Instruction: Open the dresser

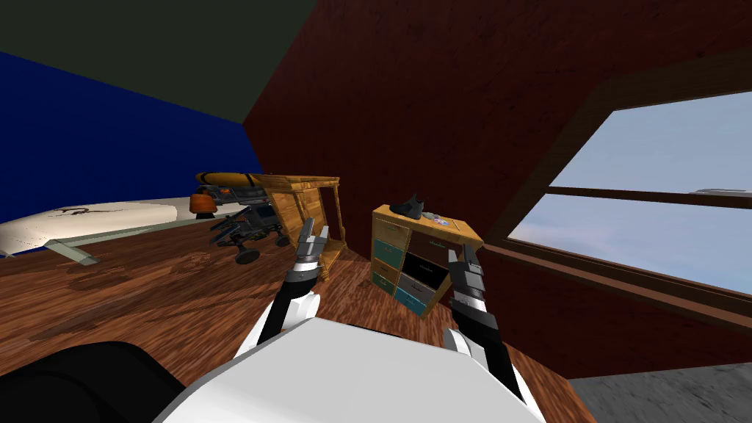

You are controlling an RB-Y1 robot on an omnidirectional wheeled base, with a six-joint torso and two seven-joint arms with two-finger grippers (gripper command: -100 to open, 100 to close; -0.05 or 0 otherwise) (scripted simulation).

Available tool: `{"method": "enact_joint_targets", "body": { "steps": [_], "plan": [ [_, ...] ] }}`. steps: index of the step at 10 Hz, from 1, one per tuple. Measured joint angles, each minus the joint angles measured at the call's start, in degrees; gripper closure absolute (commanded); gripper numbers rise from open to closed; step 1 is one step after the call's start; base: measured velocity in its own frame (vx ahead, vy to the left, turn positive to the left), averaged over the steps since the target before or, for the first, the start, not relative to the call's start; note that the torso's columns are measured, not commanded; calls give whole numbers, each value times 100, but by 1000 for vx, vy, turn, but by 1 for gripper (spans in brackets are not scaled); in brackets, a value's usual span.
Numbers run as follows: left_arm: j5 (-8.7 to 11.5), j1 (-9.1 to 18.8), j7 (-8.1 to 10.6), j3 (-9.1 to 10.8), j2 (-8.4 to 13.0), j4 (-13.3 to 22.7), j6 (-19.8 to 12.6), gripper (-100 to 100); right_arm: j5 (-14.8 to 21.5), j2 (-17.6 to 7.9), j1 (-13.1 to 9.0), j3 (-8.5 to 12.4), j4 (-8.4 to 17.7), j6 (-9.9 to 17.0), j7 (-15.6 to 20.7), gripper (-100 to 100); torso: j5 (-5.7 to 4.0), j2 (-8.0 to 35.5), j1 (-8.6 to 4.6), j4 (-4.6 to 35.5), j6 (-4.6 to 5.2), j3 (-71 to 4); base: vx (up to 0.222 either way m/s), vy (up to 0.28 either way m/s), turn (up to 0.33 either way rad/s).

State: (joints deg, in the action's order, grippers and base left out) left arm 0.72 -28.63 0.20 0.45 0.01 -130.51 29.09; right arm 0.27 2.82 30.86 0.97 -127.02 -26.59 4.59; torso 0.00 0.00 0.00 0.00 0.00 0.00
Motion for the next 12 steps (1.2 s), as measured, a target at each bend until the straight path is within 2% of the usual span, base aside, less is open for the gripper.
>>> {"method": "enact_joint_targets", "body": {
  "steps": [2,9,10,12],
  "plan": [
    [0,0,0,0,0,0,0,0,0,0,0,0,0,0,0,0,0,597,0,600,0,-1200,0,0,0],
    [0,0,0,0,0,-2,1,0,0,0,0,0,-2,-1,0,0,0,3539,0,3537,0,-7073,0,0,0],
    [0,0,0,0,0,-2,1,0,0,0,0,0,-2,-1,0,-100,0,3962,0,3960,0,-7919,8,7,-7],
    [0,-1,0,0,0,1,0,0,154,-317,-81,-28,108,63,42,-100,1,4207,4,4205,0,-8426,6,20,-13]
  ]
}}
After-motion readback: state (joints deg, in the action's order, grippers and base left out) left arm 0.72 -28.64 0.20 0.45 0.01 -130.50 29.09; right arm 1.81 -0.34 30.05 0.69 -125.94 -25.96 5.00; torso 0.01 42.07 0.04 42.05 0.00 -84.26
